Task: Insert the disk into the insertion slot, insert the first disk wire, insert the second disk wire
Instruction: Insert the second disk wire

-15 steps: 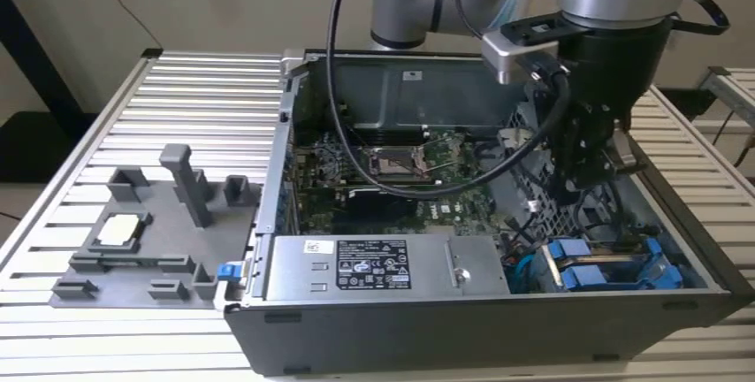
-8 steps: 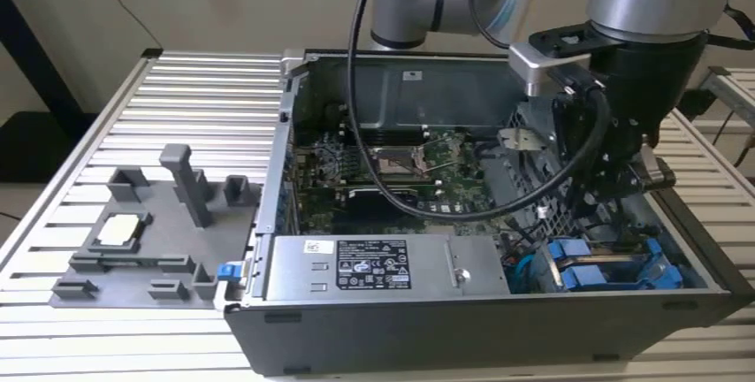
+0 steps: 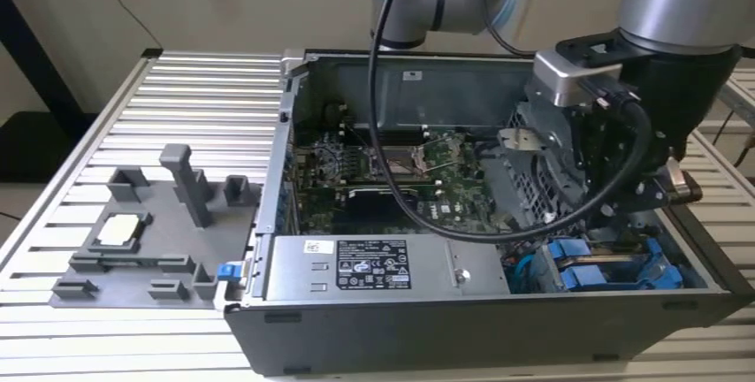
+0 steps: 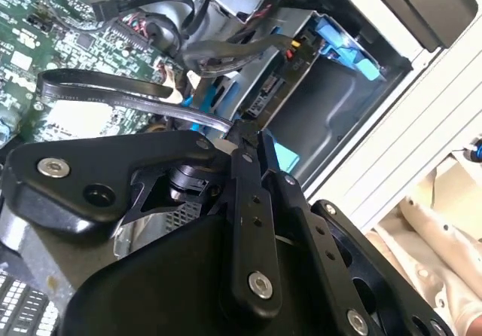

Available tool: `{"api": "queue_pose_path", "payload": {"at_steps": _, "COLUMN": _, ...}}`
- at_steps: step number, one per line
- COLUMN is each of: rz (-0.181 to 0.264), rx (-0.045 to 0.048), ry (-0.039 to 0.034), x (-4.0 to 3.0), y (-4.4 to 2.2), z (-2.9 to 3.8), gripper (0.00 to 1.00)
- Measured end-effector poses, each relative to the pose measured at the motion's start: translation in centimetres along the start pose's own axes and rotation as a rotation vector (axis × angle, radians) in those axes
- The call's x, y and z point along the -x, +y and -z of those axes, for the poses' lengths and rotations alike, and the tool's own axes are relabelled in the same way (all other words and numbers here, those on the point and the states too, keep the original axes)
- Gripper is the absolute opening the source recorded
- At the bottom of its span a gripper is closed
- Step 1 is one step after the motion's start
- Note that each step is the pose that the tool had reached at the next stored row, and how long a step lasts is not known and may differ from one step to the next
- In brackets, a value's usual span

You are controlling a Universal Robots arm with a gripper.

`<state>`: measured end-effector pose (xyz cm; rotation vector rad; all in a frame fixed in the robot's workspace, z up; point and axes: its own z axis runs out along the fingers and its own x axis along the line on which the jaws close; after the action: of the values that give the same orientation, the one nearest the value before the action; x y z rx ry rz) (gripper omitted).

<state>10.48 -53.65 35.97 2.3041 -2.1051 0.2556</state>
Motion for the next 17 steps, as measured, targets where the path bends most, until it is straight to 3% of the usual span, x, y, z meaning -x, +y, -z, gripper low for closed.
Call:
{"api": "queue_pose_path", "payload": {"at_steps": 5, "rz": 0.002, "rx": 0.0166, "ry": -0.0021, "x": -0.97, "y": -0.73, "z": -0.21, "gripper": 0.16}}
{"api": "queue_pose_path", "payload": {"at_steps": 7, "rz": 0.001, "rx": 0.0171, "ry": -0.0084, "x": -1.01, "y": -0.86, "z": -0.24, "gripper": 0.16}}
{"api": "queue_pose_path", "payload": {"at_steps": 8, "rz": 0.0, "rx": 0.0163, "ry": -0.0183, "x": -1.01, "y": -0.87, "z": -0.24, "gripper": 0.16}}
{"api": "queue_pose_path", "payload": {"at_steps": 12, "rz": -0.008, "rx": 0.0104, "ry": -0.089, "x": -1.02, "y": -0.89, "z": -0.25, "gripper": 0.16}}
{"api": "queue_pose_path", "payload": {"at_steps": 13, "rz": -0.01, "rx": 0.0094, "ry": -0.1018, "x": -1.05, "y": -0.9, "z": -0.26, "gripper": 0.16}}
{"api": "queue_pose_path", "payload": {"at_steps": 17, "rz": -0.01, "rx": 0.0192, "ry": -0.106, "x": -1.6, "y": -1.13, "z": -0.37, "gripper": 0.16}}
